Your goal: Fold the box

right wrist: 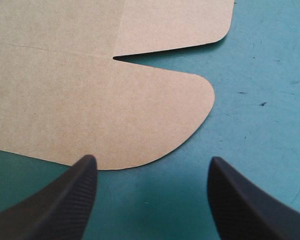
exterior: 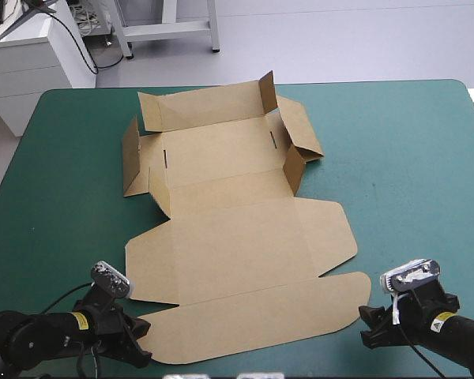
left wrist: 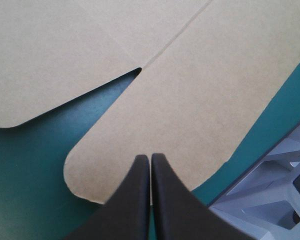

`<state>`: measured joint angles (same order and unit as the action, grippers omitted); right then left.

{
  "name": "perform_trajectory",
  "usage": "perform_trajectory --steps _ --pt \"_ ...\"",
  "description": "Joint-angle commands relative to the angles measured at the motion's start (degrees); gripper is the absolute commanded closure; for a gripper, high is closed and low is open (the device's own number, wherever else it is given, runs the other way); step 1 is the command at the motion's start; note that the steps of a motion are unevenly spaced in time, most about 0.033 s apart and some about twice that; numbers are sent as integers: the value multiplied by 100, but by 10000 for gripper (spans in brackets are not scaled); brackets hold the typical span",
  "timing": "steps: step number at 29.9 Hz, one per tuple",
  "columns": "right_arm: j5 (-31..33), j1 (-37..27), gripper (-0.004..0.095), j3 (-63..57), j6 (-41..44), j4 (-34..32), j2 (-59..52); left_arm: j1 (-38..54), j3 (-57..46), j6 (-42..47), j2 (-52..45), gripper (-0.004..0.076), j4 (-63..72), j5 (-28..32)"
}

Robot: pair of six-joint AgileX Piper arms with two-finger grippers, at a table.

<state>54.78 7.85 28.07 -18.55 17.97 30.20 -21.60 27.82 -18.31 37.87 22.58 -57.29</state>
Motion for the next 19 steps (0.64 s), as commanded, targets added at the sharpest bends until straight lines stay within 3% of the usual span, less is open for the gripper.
perform_trajectory --steps 1,11,19 --pt "-167 7 160 157 55 119 28 -40 197 -22 -1 732 192 138" --pt "827 7 160 745 516 140 39 -40 197 -22 -1 732 192 138" --pt "903 7 160 1907 537 152 467 -40 197 -22 -1 732 187 138"
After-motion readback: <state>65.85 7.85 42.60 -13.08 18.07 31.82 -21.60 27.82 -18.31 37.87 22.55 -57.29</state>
